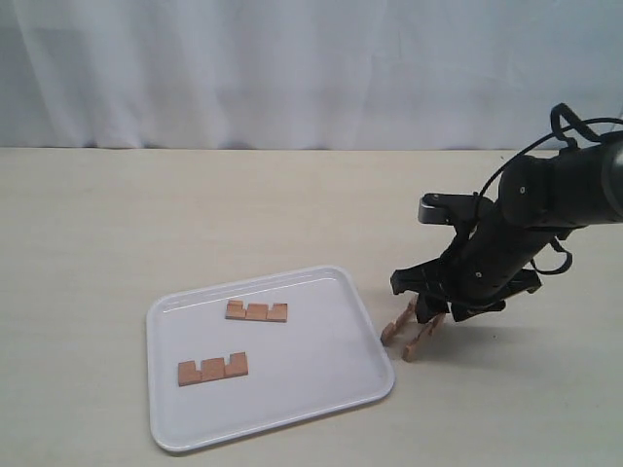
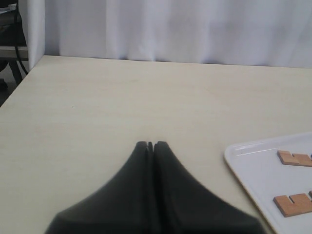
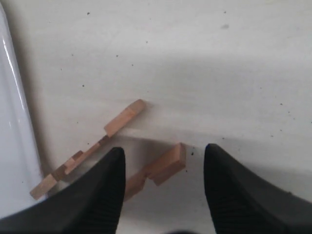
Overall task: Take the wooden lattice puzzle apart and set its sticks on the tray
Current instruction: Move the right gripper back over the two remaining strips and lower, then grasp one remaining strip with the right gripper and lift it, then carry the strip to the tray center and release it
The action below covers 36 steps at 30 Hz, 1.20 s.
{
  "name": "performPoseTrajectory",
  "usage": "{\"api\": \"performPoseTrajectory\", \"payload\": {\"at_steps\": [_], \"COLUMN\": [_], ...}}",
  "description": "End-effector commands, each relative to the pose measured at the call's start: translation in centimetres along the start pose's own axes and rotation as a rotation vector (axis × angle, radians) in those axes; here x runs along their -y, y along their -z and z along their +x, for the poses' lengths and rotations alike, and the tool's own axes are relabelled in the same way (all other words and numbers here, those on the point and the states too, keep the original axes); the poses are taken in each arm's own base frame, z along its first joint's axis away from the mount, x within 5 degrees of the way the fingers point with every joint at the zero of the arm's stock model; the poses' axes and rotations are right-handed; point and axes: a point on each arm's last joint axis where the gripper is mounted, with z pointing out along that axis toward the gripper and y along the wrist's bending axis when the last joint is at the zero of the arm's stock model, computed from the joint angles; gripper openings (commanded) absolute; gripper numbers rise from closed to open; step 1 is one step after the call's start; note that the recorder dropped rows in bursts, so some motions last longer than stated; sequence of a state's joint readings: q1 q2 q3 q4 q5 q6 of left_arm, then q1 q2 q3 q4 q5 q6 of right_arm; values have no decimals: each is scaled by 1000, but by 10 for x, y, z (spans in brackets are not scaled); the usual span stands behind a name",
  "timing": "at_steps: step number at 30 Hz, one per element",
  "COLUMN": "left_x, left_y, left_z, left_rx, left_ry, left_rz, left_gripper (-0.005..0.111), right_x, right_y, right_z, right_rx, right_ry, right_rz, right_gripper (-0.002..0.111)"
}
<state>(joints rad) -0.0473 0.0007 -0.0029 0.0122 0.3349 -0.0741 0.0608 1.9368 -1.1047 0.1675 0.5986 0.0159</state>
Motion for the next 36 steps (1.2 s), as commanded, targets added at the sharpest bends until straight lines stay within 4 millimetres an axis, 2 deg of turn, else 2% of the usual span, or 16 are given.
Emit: {"api": "performPoseTrajectory", "payload": {"at_steps": [1, 9, 13, 16, 17, 21, 22, 25, 26, 28, 30, 31, 32, 34, 36], "left_x": [0, 0, 0, 0, 0, 0, 0, 0, 0, 0, 0, 0, 0, 0, 0], "left_y": [0, 0, 0, 0, 0, 0, 0, 0, 0, 0, 0, 0, 0, 0, 0], "left_z": [0, 0, 0, 0, 0, 0, 0, 0, 0, 0, 0, 0, 0, 0, 0], "left_rx": [9, 9, 9, 9, 9, 9, 9, 9, 9, 9, 9, 9, 9, 9, 9], "left_ry": [-1, -1, -1, -1, -1, -1, -1, -1, -1, -1, -1, -1, -1, -1, -1], "left_rz": [3, 3, 3, 3, 3, 3, 3, 3, 3, 3, 3, 3, 3, 3, 3], "left_gripper": [0, 0, 0, 0, 0, 0, 0, 0, 0, 0, 0, 0, 0, 0, 0], "right_x": [1, 1, 2, 2, 1, -1, -4, -9, -17, -31, -53, -78, -93, -147, -169], "right_y": [-1, -8, -16, -13, -8, 11, 25, 49, 63, 76, 83, 89, 90, 91, 87], "right_z": [4, 5, 7, 6, 4, -2, -6, -14, -17, -19, -21, -20, -18, -7, 0], "right_rx": [-37, -53, -74, -65, -50, 0, 21, 56, 90, 130, 158, 176, 183, 201, 195], "right_ry": [-3, -9, -11, 5, 28, 61, 82, 118, 162, 220, 294, 374, 422, 595, 680], "right_rz": [3, 5, 8, 7, 5, -3, -9, -19, -29, -42, -62, -84, -97, -133, -123], "right_gripper": [43, 39, 25, 13, 4, 5, 5, 5, 5, 5, 5, 5, 5, 5, 5]}}
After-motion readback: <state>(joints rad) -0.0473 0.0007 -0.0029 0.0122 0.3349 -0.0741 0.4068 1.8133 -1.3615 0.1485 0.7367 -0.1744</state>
